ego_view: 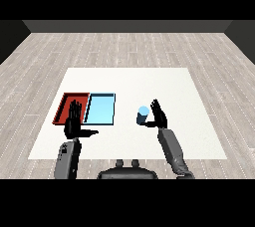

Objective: Pick the blue can and put it in the blue box

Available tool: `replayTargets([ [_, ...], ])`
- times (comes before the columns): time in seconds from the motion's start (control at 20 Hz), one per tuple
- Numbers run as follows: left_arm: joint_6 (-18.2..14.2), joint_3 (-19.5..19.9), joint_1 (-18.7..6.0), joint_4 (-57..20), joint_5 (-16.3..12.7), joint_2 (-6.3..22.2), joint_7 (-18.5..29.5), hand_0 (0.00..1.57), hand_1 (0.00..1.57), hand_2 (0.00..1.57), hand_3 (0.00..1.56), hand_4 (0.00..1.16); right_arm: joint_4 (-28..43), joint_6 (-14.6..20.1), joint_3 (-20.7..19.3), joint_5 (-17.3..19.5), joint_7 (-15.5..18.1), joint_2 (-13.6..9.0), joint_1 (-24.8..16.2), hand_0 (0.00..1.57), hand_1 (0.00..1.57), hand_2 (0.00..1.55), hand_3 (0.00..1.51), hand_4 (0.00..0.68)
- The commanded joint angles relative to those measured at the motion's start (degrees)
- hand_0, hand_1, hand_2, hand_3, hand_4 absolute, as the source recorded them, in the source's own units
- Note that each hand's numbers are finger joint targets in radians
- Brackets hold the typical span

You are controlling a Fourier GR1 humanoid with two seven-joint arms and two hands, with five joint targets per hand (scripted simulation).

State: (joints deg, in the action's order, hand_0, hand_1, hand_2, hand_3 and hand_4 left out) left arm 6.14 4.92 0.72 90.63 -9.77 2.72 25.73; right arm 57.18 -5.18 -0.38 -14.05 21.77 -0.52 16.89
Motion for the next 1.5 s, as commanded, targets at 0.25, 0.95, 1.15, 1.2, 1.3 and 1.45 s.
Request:
replayTargets([
  [0.25,-0.3,0.7,-3.4,-3.9,-0.1,0.0,1.1,0.0,0.0,0.0,0.0,0.0,-10.5,-3.1,-2.6,-1.2,5.2,-1.0,5.7,0.0,0.0,0.0,0.0,0.0],
  [0.95,-1.4,-0.7,-0.5,1.9,0.4,-0.5,-2.2,0.0,0.0,0.0,0.0,0.0,-10.4,3.3,4.8,-4.2,2.3,0.5,8.1,0.0,0.0,0.0,0.0,0.0],
  [1.15,-2.5,-2.5,3.1,2.9,2.5,-2.6,1.3,0.0,0.0,0.0,0.0,0.0,-24.4,1.0,3.1,-2.8,10.4,0.5,15.2,0.0,0.0,0.0,0.0,0.0],
  [1.2,-0.1,0.9,-0.9,-2.2,0.3,0.4,1.4,0.0,0.0,0.0,0.0,0.0,-18.8,0.5,0.0,-3.6,3.6,0.3,16.0,0.0,0.0,0.0,0.0,0.0],
  [1.3,-0.4,0.1,1.0,-0.2,0.5,-0.3,1.1,0.0,0.0,0.0,0.0,0.0,-18.8,2.9,7.7,-8.7,7.0,0.5,12.2,0.0,0.0,0.0,0.0,0.0],
  [1.45,-1.7,0.7,-3.5,-0.7,0.4,0.0,-0.3,0.0,0.0,0.0,0.0,0.0,-24.7,-0.1,4.6,-7.0,9.6,0.5,15.9,0.0,0.0,0.0,0.0,0.0],
])
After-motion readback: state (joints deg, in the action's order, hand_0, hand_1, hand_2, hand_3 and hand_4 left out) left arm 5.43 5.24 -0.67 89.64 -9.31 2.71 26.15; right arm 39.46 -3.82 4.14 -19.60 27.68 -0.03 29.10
